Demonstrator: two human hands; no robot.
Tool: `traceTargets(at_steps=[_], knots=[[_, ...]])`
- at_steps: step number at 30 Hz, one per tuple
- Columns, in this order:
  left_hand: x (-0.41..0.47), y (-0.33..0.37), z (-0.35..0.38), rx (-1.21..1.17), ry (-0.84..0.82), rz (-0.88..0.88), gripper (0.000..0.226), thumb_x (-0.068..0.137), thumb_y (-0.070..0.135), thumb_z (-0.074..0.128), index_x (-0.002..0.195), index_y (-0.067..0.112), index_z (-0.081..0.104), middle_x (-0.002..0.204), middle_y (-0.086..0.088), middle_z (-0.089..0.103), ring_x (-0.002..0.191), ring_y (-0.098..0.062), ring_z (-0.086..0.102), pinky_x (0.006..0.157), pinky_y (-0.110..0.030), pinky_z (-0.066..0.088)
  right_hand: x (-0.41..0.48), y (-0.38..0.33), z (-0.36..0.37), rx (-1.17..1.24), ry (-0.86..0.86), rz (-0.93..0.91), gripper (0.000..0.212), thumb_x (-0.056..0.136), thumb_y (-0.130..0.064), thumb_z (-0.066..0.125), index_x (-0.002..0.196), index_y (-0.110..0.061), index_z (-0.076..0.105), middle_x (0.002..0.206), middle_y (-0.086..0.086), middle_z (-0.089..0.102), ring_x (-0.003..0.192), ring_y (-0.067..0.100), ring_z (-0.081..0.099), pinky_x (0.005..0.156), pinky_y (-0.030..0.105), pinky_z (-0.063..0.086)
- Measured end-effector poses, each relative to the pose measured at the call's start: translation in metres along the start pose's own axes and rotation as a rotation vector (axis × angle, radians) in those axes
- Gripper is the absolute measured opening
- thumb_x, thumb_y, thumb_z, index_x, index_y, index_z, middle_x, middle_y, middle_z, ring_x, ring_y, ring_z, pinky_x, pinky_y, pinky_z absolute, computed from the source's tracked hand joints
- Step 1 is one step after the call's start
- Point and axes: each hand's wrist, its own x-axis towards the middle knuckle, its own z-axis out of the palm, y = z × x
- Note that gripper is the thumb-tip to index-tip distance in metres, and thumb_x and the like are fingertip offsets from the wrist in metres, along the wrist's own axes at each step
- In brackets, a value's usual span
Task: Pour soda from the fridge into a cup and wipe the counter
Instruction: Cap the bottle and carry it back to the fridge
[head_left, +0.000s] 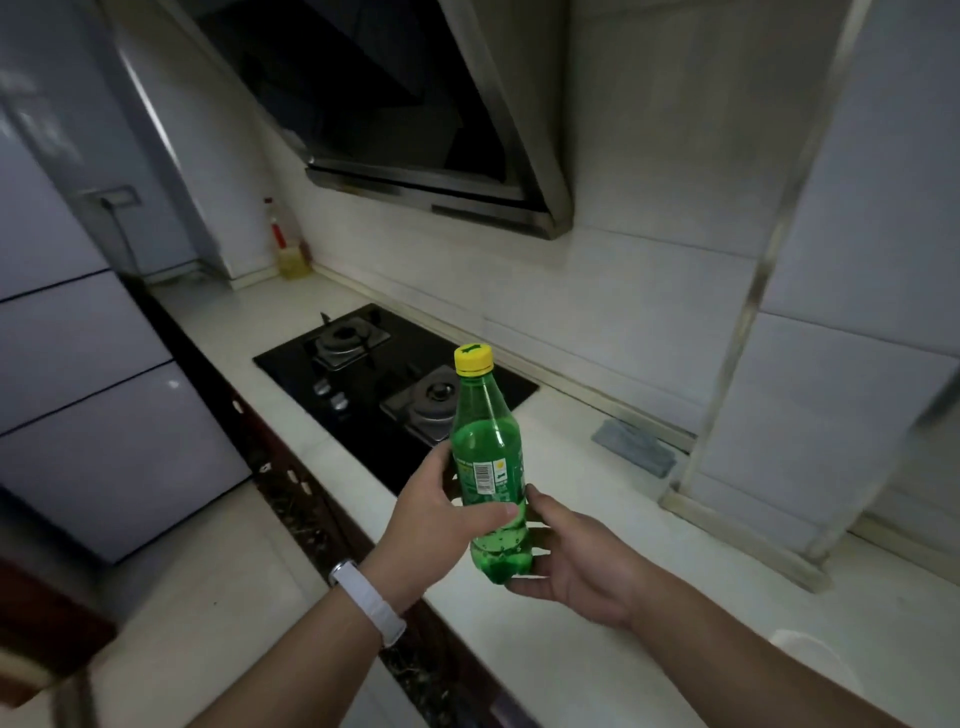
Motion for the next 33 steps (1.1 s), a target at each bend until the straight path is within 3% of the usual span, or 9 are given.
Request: traceTargets(at_steps=[4, 7, 12, 20, 28, 33], knots=[[0.009, -0.011, -0.065, -0.024, 0.047, -0.005, 0.059, 0.064, 0.011, 0.086, 0.114, 0.030, 0.060, 0.103, 0.005, 0.074, 0.098, -0.015, 0.069, 0.084, -0.034, 0.056, 0.038, -0.003, 0.057, -0.038, -0.040, 0.019, 0.043, 0.093, -0.050, 0.054, 0.119, -0.019, 0.069, 0.120, 0.017, 0.068, 0.109, 0.034, 0.067, 0.097, 0.047, 0.053], [0.012, -0.023, -0.116, -0.060, 0.099, -0.014, 0.059, 0.068, 0.003, 0.084, 0.115, 0.028, 0.060, 0.101, 0.005, 0.074, 0.094, -0.016, 0.071, 0.078, -0.030, 0.057, 0.068, 0.000, 0.104, -0.062, -0.082, 0.037, 0.045, 0.089, -0.051, 0.057, 0.118, -0.018, 0.070, 0.118, 0.016, 0.069, 0.109, 0.034, 0.067, 0.095, 0.047, 0.053], [0.011, -0.045, -0.203, -0.098, 0.188, -0.034, 0.060, 0.068, -0.001, 0.083, 0.117, 0.026, 0.061, 0.102, 0.001, 0.075, 0.093, -0.018, 0.072, 0.082, -0.040, 0.059, 0.115, 0.014, 0.185, -0.097, -0.151, 0.071, 0.043, 0.094, -0.048, 0.054, 0.122, -0.017, 0.068, 0.117, 0.015, 0.070, 0.107, 0.034, 0.068, 0.098, 0.050, 0.051], [-0.013, -0.076, -0.318, -0.189, 0.342, -0.056, 0.059, 0.070, -0.007, 0.079, 0.118, 0.021, 0.060, 0.103, 0.000, 0.075, 0.096, -0.018, 0.071, 0.077, -0.030, 0.057, 0.167, 0.039, 0.302, -0.221, -0.317, 0.164, 0.045, 0.097, -0.048, 0.050, 0.128, -0.017, 0.063, 0.121, 0.010, 0.070, 0.110, 0.032, 0.067, 0.103, 0.052, 0.047], [-0.030, -0.100, -0.405, -0.210, 0.548, -0.086, 0.061, 0.061, 0.007, 0.083, 0.115, 0.026, 0.062, 0.108, -0.001, 0.073, 0.102, -0.023, 0.069, 0.093, -0.050, 0.054, 0.219, 0.059, 0.395, -0.358, -0.469, 0.222, 0.046, 0.095, -0.052, 0.050, 0.125, -0.021, 0.066, 0.122, 0.012, 0.069, 0.112, 0.032, 0.066, 0.104, 0.052, 0.046], [-0.015, -0.113, -0.445, -0.176, 0.625, -0.105, 0.058, 0.062, 0.007, 0.084, 0.109, 0.036, 0.065, 0.109, 0.000, 0.073, 0.104, -0.022, 0.068, 0.095, -0.051, 0.053, 0.261, 0.064, 0.433, -0.384, -0.504, 0.244, 0.046, 0.095, -0.051, 0.052, 0.124, -0.018, 0.066, 0.121, 0.015, 0.068, 0.110, 0.034, 0.067, 0.100, 0.050, 0.049]])
